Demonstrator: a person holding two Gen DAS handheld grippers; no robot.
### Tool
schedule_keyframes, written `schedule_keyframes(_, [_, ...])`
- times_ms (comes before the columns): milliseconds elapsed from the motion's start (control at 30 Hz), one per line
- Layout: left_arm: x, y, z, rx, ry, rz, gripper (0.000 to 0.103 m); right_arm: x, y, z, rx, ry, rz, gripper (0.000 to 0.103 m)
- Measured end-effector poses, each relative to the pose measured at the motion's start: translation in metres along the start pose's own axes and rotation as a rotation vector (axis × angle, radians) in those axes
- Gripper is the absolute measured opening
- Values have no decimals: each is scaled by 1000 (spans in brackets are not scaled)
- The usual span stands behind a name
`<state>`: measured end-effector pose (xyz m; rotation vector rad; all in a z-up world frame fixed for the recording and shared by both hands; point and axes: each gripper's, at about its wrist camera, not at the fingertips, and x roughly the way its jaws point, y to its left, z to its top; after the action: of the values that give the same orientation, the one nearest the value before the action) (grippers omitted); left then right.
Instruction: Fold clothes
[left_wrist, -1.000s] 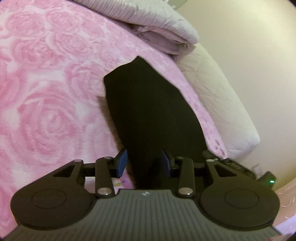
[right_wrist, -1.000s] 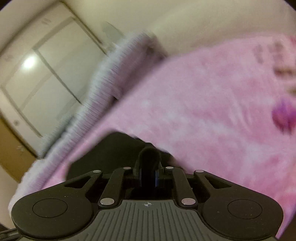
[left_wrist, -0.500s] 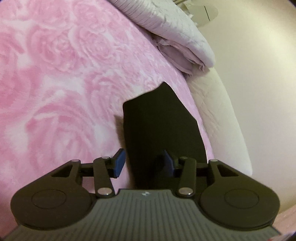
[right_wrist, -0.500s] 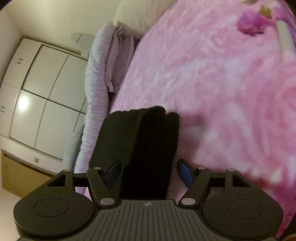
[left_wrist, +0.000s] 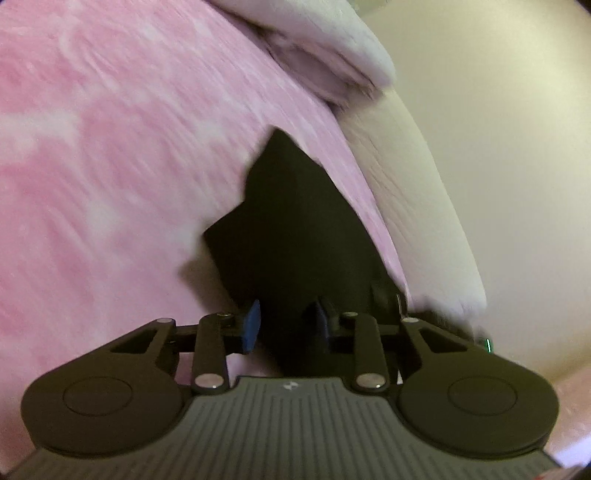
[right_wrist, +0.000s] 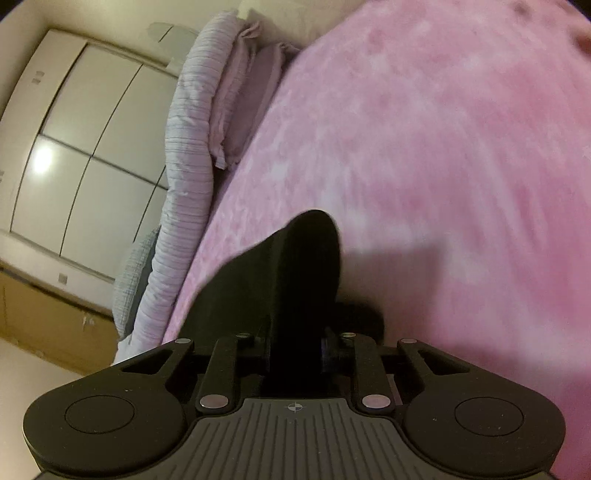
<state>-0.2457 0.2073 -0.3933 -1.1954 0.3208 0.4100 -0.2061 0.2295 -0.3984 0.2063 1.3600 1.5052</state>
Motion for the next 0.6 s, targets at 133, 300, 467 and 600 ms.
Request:
schedule_keyframes(133, [10, -4, -17, 46, 45, 37, 24, 18, -2, 36, -23, 69, 10, 26])
schedule_keyframes(300, [-32, 10, -2, 83, -88, 65, 32, -8, 9, 11, -140, 19, 7, 44])
schedule_keyframes(467, [-36, 19, 38, 76, -143, 115, 38, -36, 9, -10, -165, -66, -8, 66])
schedule_keyframes(600, [1, 24, 55, 33, -74, 54, 32, -37, 13, -16, -160, -67, -27, 65])
